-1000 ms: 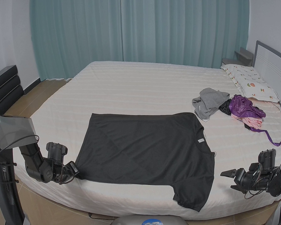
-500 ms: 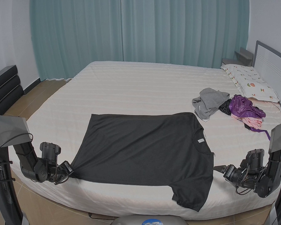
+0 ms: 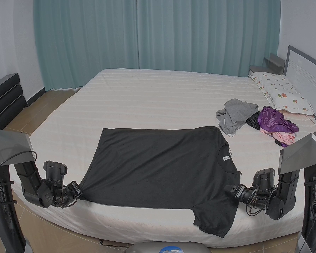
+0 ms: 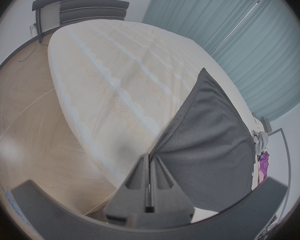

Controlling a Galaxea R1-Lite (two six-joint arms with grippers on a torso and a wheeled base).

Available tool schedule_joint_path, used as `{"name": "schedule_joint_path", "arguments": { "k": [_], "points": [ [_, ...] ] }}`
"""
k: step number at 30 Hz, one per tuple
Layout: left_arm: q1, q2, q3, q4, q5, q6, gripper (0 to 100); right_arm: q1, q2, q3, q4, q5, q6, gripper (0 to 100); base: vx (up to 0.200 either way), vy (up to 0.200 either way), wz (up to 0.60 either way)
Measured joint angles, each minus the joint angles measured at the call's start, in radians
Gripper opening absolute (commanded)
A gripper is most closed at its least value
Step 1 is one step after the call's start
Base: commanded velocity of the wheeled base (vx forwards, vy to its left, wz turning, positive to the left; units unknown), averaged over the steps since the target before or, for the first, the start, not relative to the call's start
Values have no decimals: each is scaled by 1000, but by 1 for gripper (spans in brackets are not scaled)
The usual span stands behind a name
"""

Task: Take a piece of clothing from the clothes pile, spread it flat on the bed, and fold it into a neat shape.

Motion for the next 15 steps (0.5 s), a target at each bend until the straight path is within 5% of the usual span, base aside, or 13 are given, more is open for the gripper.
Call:
{"name": "schedule_joint_path", "arguments": {
  "k": [15],
  "points": [
    [0,0,6,-1,-1,1,0,-36,1,-141,109,-7,-2,0,0,0,0]
  ]
}}
